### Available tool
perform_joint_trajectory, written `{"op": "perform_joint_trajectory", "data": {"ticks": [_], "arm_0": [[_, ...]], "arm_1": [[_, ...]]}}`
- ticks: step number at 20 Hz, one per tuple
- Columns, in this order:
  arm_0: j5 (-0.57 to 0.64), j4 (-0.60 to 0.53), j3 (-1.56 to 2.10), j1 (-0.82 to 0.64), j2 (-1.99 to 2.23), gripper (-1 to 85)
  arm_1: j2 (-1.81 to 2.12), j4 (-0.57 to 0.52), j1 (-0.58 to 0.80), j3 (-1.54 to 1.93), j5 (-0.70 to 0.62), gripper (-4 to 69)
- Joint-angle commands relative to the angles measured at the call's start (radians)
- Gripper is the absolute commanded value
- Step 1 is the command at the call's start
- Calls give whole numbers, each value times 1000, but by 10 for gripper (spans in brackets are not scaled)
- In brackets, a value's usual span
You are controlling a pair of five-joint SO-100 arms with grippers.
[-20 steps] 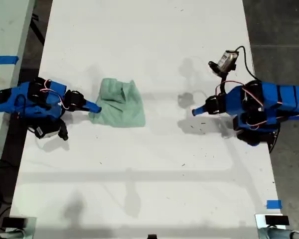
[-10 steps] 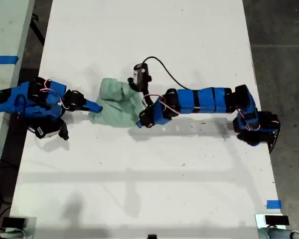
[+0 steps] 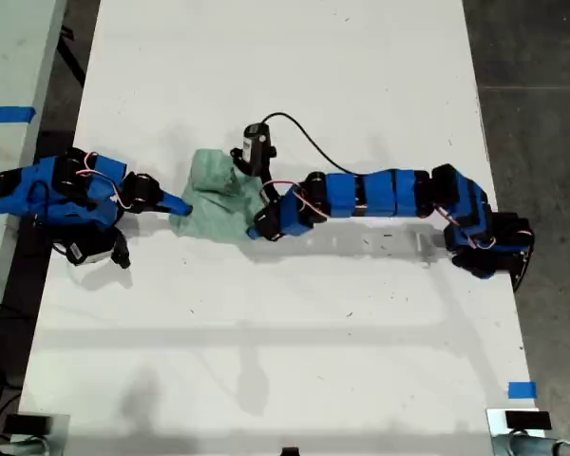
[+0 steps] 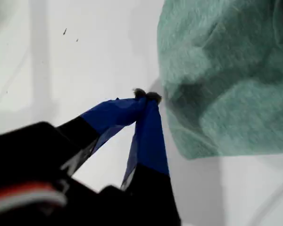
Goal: Fold tshirt
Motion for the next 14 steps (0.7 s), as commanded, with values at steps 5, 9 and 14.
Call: {"op": "perform_joint_trajectory", "data": {"ticks": [5,9,14], "arm_0": [[-11,5,8,20,100,1],[-9,5,8,12,100,1],[-8,3,8,8,100,1]], "arm_1": [[-9,-204,112,-86,-147,-11],[-63,-301,187,-87,-183,-11],[-147,-396,261,-92,-175,-11]]}}
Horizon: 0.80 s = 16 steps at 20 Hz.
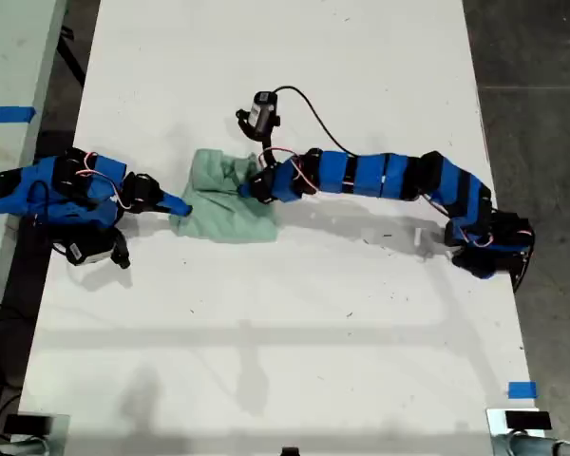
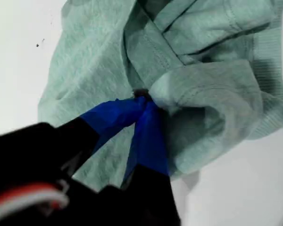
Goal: Fold tshirt
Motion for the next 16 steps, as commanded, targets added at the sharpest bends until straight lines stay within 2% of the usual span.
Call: {"op": "perform_joint_trajectory", "data": {"ticks": [1,6,8,10,16], "arm_0": [[-8,3,8,2,100,1],[-6,3,8,-11,100,2],[-6,3,8,-12,100,1],[-6,3,8,-3,100,1],[-11,5,6,2,100,33]], "arm_1": [[-5,-91,64,-94,-8,-11],[66,-132,206,-92,20,-11],[189,-95,216,-60,31,-11],[334,0,169,-20,3,-11],[624,170,-14,225,-21,-11]]}}
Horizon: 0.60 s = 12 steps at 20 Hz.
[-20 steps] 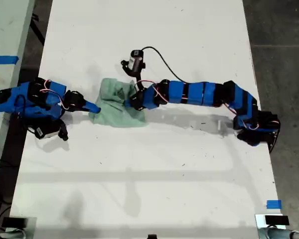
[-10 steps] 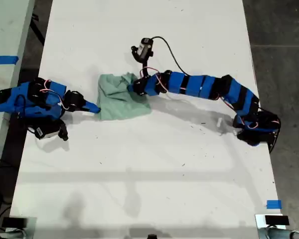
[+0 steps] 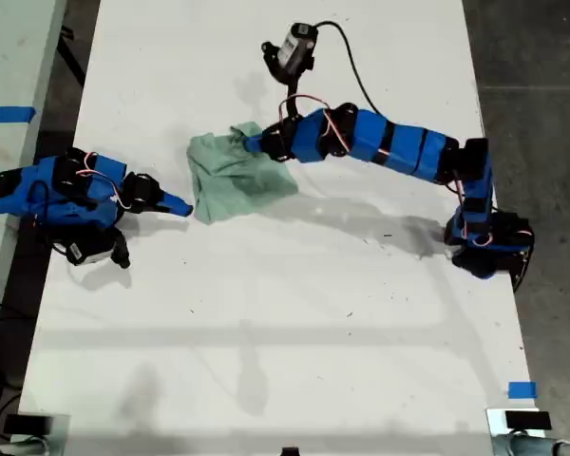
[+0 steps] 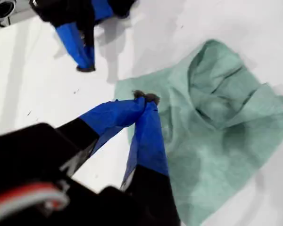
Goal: Fold tshirt
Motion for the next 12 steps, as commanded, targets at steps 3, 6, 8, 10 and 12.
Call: {"op": "perform_joint_trajectory", "data": {"ticks": [3,6,8,10,12], "arm_0": [[-12,5,6,41,100,101],[-11,5,6,78,100,113],[-11,5,6,92,100,113],[-11,5,6,92,100,113],[-11,5,6,92,100,113]], "arm_1": [[362,104,-150,322,28,-11],[627,109,-224,644,129,-11],[795,123,-262,828,207,-10],[934,138,-293,999,281,-10],[1032,141,-318,1163,351,-10]]}}
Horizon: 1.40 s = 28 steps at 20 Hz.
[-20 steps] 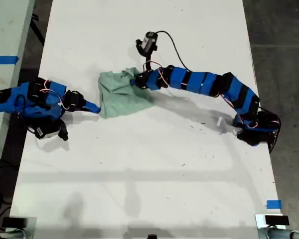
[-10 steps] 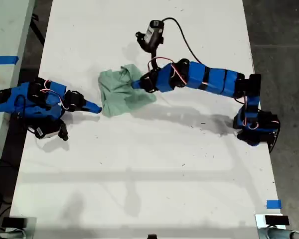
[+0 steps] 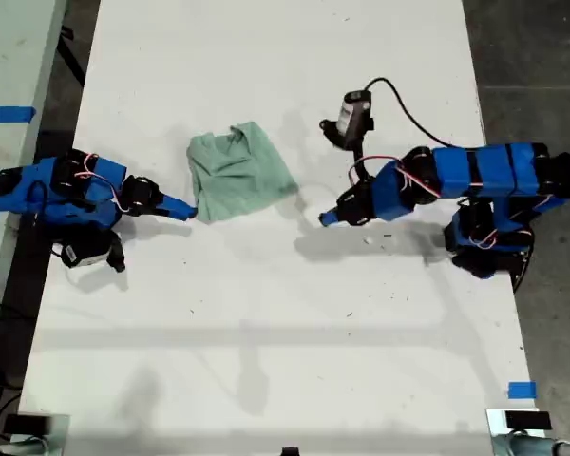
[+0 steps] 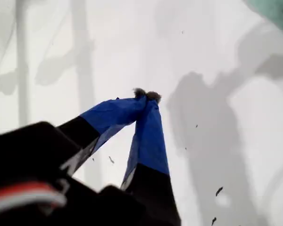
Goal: Fold tshirt
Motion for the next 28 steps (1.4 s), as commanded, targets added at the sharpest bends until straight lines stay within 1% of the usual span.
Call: {"op": "perform_joint_trajectory", "data": {"ticks": [1,5,8,11,13,14,15,16,18,19,21,22,23,24,25,26,27,28], "arm_0": [[-11,5,6,31,100,113],[-11,5,6,31,100,113],[-11,5,6,31,100,113],[-11,5,6,31,100,113],[-11,5,6,31,100,113],[-11,5,6,31,100,113],[-11,5,6,31,100,113],[-12,5,6,31,101,113],[-11,5,6,31,103,113],[-11,5,6,29,103,113],[-9,5,6,28,103,113],[-9,5,6,26,103,113],[-9,5,6,26,103,113],[-9,5,6,26,103,113],[-9,5,6,26,103,113],[-9,5,6,26,103,113],[-9,5,6,26,103,113],[-9,5,6,26,103,113]], "arm_1": [[164,2,-46,170,80,-10],[341,-26,-80,440,186,-10],[604,-25,-92,670,261,-10],[897,57,-97,833,311,-10],[1126,141,-97,948,376,-11],[1310,219,-97,1029,413,-11],[1482,359,-91,1088,468,-11],[1470,423,-87,1074,518,-12],[1453,430,-61,1074,546,-10],[1465,428,-49,1074,589,19],[1466,426,-35,1074,591,29],[1466,426,-21,1074,575,31],[1466,426,-9,1074,518,32],[1466,426,-3,1074,390,32],[1466,426,-3,1074,195,33],[1466,426,-6,1074,-43,33],[1468,433,-8,1072,-67,25],[1468,433,-9,1072,-63,24]]}}
